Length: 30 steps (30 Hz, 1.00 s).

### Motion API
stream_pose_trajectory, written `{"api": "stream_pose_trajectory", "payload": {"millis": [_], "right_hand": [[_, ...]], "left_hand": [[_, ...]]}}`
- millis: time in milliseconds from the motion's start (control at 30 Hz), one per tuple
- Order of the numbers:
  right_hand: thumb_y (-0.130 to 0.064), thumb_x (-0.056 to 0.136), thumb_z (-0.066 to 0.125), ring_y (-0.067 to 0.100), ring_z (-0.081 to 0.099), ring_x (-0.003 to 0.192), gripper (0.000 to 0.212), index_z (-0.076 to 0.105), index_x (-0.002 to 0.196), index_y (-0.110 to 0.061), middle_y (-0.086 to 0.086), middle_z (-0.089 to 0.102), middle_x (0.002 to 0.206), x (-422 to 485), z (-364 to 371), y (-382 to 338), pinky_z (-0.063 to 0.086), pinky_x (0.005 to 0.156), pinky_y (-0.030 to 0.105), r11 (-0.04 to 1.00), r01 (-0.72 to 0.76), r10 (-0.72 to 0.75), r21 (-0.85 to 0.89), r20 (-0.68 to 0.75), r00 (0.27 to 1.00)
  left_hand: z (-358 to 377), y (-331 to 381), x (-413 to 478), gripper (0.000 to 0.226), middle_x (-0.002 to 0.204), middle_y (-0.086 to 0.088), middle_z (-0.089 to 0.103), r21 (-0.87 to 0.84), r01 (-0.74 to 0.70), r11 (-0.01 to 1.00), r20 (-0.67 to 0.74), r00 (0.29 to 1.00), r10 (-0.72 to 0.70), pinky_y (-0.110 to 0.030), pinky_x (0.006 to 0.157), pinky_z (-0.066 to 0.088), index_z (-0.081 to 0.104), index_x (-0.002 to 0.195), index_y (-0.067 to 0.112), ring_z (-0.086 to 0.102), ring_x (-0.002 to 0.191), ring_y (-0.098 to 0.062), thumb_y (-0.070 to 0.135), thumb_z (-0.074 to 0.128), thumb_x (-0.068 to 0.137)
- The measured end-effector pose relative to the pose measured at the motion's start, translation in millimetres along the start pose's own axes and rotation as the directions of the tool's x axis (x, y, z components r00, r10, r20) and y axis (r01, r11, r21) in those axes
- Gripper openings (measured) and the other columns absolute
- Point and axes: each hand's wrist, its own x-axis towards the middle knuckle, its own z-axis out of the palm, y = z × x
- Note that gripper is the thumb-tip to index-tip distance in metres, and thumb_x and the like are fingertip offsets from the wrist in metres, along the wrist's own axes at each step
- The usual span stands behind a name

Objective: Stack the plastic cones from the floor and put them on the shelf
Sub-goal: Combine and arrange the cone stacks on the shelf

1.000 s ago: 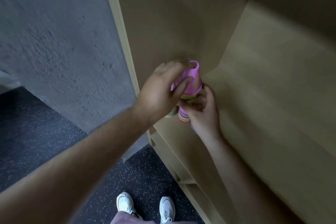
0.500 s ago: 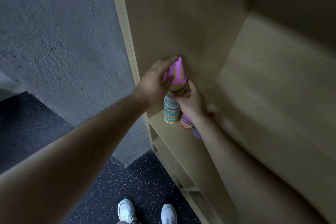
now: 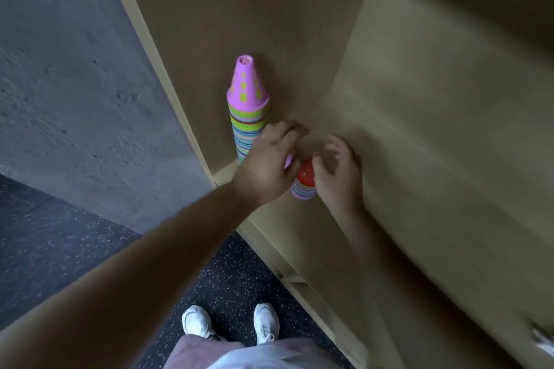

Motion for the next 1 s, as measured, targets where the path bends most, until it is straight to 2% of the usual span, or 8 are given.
{"api": "stream_pose_trajectory", "payload": {"millis": [167,367,467,600,733,867,933,1000], "right_hand": [[-0.03,0.075,0.065,0.031,0.062,0.104,0.055,0.058,0.126,-0.012,0.008,0.068,0.111,-15,-7,36,0.05,0.092,0.048,0.982,-0.158,0.172,-0.102,0.146,0.974],[-0.017,0.069,0.078,0.029,0.063,0.107,0.054,0.059,0.12,-0.011,0.01,0.067,0.113,-15,1,52,0.051,0.091,0.044,0.958,-0.251,0.283,-0.14,0.302,0.91],[-0.014,0.069,0.081,0.031,0.061,0.113,0.068,0.051,0.13,-0.01,0.013,0.065,0.12,-8,5,62,0.049,0.093,0.04,0.929,-0.297,0.36,-0.221,0.352,0.864],[-0.011,0.068,0.08,0.033,0.057,0.122,0.09,0.034,0.145,-0.01,0.013,0.057,0.135,-9,20,86,0.048,0.095,0.037,0.89,-0.367,0.455,-0.27,0.472,0.755],[-0.008,0.06,0.078,0.031,0.059,0.116,0.09,0.04,0.14,-0.018,0.013,0.056,0.133,-11,39,113,0.049,0.084,0.031,0.856,-0.484,0.492,-0.184,0.576,0.653],[-0.012,0.082,0.069,0.03,0.053,0.121,0.046,0.051,0.124,-0.014,0.013,0.046,0.145,-17,41,89,0.041,0.104,0.043,0.829,-0.548,0.535,-0.116,0.454,0.713],[0.007,0.064,0.077,0.025,0.061,0.104,0.083,0.043,0.137,-0.01,0.019,0.054,0.136,-26,38,92,0.051,0.091,0.034,0.821,-0.571,0.502,-0.002,0.478,0.721],[0.017,0.062,0.078,0.017,0.064,0.09,0.091,0.04,0.139,-0.014,0.02,0.063,0.123,-38,25,90,0.052,0.077,0.022,0.797,-0.6,0.501,0.074,0.473,0.725]], "left_hand": [[56,1,-1,0.06,0.136,-0.024,0.059,-0.016,0.169,0.985,0.267,0.95,-0.159,-0.043,0.103,0.043,0.059,0.136,-0.001,0.059,0.119,-0.044,0.035,0.056,0.088],[84,1,1,0.054,0.121,-0.025,0.063,-0.021,0.293,0.956,0.418,0.871,-0.258,-0.041,0.097,0.039,0.062,0.126,-0.005,0.059,0.115,-0.04,0.001,0.075,0.074],[93,-1,-1,0.048,0.122,-0.02,0.06,-0.06,0.323,0.945,0.371,0.886,-0.279,-0.026,0.083,0.031,0.058,0.127,-0.001,0.055,0.113,-0.034,0.006,0.076,0.083],[93,-1,-7,0.03,0.105,-0.02,0.063,-0.115,0.407,0.906,0.341,0.873,-0.348,-0.037,0.077,0.035,0.057,0.114,0.002,0.058,0.097,-0.035,0.016,0.07,0.09],[89,-7,-22,0.029,0.096,-0.014,0.061,-0.158,0.461,0.873,0.31,0.863,-0.4,-0.033,0.068,0.029,0.057,0.109,0.002,0.053,0.087,-0.029,0.011,0.072,0.086],[80,-14,-34,0.025,0.09,-0.007,0.061,-0.216,0.479,0.851,0.277,0.866,-0.417,-0.038,0.07,0.042,0.058,0.107,0.006,0.057,0.082,-0.031,0.013,0.068,0.085],[73,-13,-41,0.024,0.091,-0.011,0.066,-0.273,0.509,0.816,0.259,0.856,-0.447,-0.045,0.073,0.052,0.059,0.106,0.01,0.062,0.081,-0.033,0.019,0.066,0.085],[62,-7,-43,0.025,0.096,-0.011,0.068,-0.327,0.51,0.796,0.21,0.86,-0.465,-0.045,0.077,0.055,0.061,0.11,0.013,0.064,0.085,-0.031,0.023,0.067,0.088]]}}
